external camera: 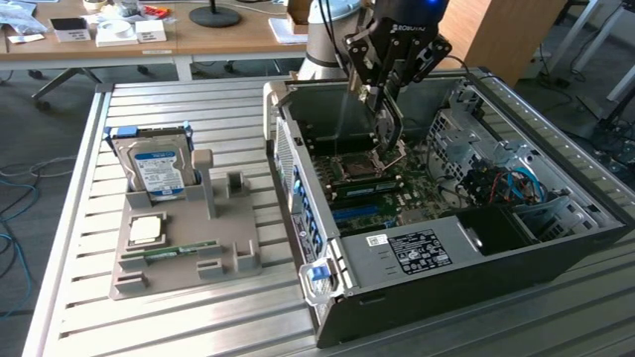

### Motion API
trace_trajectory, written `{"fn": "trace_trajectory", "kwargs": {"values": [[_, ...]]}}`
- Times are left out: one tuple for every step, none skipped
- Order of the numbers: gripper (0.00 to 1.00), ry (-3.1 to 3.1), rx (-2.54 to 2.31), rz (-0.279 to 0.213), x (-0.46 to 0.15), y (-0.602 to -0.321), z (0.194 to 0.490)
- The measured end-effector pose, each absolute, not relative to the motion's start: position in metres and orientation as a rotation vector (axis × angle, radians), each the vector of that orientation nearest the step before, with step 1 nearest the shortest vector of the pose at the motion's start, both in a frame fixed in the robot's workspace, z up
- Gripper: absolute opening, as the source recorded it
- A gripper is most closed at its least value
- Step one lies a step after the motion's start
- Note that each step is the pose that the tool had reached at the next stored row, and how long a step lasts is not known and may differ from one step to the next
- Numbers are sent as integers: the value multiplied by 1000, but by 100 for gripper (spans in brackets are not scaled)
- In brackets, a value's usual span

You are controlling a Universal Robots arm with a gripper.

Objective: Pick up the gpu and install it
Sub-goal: 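Pick up the gpu and move the gpu toward the slot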

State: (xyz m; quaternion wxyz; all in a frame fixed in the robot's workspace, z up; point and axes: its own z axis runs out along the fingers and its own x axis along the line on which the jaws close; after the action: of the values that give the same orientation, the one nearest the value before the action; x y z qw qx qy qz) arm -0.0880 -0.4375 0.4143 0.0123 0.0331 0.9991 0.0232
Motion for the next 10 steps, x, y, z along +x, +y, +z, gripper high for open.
{"fn": "trace_trajectory", "kwargs": {"values": [[27,3114,103,72,-88,-438,414],[27,3114,103,72,-88,-438,414],[27,3114,103,72,-88,-438,414],[27,3114,103,72,-88,-438,414],[27,3114,103,72,-88,-438,414],[27,3114,103,72,-88,-438,414],[27,3114,103,72,-87,-438,414],[27,3114,103,72,-87,-438,414],[27,3114,103,72,-86,-437,414],[27,3114,103,72,-85,-437,414]]}}
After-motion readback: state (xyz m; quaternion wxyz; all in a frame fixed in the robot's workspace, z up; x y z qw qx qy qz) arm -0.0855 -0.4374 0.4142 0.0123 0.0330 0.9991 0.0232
